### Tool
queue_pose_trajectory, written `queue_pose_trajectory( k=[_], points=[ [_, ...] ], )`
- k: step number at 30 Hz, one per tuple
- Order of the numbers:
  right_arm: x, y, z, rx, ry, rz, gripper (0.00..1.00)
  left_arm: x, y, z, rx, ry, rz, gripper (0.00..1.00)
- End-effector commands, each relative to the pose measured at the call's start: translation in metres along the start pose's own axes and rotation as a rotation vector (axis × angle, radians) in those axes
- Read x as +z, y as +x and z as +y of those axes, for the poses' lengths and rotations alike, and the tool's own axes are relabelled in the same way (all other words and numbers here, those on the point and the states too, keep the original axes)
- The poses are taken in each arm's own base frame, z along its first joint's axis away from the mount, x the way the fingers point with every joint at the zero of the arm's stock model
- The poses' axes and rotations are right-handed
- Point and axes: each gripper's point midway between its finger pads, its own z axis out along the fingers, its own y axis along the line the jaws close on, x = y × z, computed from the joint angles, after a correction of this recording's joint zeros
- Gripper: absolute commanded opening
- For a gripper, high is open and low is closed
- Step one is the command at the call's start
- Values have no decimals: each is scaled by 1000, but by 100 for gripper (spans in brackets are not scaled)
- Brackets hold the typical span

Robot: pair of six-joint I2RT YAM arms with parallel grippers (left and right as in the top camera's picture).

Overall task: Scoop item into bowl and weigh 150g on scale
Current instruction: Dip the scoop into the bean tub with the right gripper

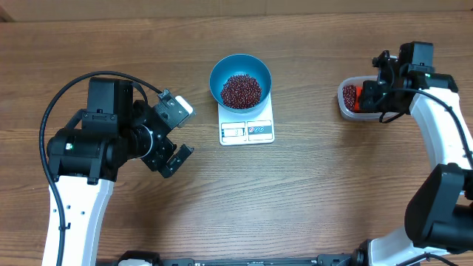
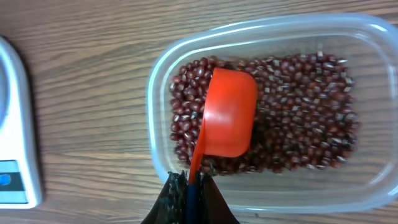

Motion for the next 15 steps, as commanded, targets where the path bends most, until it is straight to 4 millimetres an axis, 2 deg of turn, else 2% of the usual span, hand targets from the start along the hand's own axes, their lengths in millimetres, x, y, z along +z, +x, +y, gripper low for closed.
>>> queue_pose_trajectory(
  k=[1, 6, 11, 15],
  points=[
    [-12, -14, 3, 74, -91, -47, 4, 2, 1, -1, -10, 6, 5, 100],
    [-10, -8, -21, 140, -78, -27, 4, 2, 1, -1, -10, 6, 5, 100],
    [-5, -5, -30, 198, -151, -17, 4, 2, 1, -1, -10, 5, 5, 100],
    [-9, -5, -40, 243, -174, -30, 4, 2, 1, -1, -10, 5, 5, 100]
  ],
)
